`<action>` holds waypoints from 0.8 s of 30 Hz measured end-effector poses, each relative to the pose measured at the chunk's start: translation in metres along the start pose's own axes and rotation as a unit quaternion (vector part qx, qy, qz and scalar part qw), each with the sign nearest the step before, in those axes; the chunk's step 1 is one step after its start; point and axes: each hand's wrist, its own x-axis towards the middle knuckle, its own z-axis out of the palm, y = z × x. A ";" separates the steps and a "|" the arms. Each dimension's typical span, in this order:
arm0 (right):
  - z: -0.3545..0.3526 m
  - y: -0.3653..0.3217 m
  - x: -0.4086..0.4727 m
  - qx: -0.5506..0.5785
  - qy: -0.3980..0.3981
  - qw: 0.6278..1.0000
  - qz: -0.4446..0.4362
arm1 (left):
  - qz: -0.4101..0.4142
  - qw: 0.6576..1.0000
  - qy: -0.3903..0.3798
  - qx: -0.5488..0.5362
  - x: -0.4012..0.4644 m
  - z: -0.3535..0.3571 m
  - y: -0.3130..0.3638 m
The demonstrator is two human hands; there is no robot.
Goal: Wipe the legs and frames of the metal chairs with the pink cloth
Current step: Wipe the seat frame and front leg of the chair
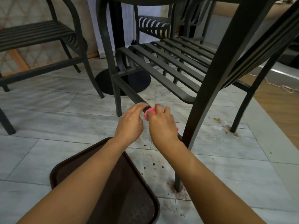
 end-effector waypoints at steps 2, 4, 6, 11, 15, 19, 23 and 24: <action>0.009 -0.005 0.004 -0.034 -0.002 0.999 0.000 | 0.009 1.000 -0.012 0.001 0.002 0.003 -0.002; 0.017 -0.009 0.004 -0.070 0.001 0.998 -0.004 | 0.021 0.999 -0.033 0.004 0.004 0.007 -0.005; 0.020 -0.011 0.001 -0.094 -0.003 0.996 -0.004 | 0.030 0.998 -0.052 0.005 0.004 0.010 -0.005; 0.023 -0.011 -0.008 -0.136 -0.024 0.990 -0.003 | 0.028 0.998 -0.060 0.013 0.003 0.009 -0.002; 0.023 -0.013 -0.019 -0.174 -0.048 0.983 -0.013 | 0.025 0.998 -0.058 0.016 0.003 0.007 -0.002; 0.024 -0.015 -0.025 -0.189 -0.062 0.980 -0.011 | 0.027 0.998 -0.058 0.017 0.003 0.008 -0.003; 0.024 -0.015 -0.030 -0.186 -0.080 0.979 -0.013 | 0.026 0.998 -0.058 0.024 0.002 0.009 -0.003; 0.023 -0.015 -0.032 -0.186 -0.085 0.979 -0.012 | 0.027 0.998 -0.059 0.025 0.003 0.010 -0.003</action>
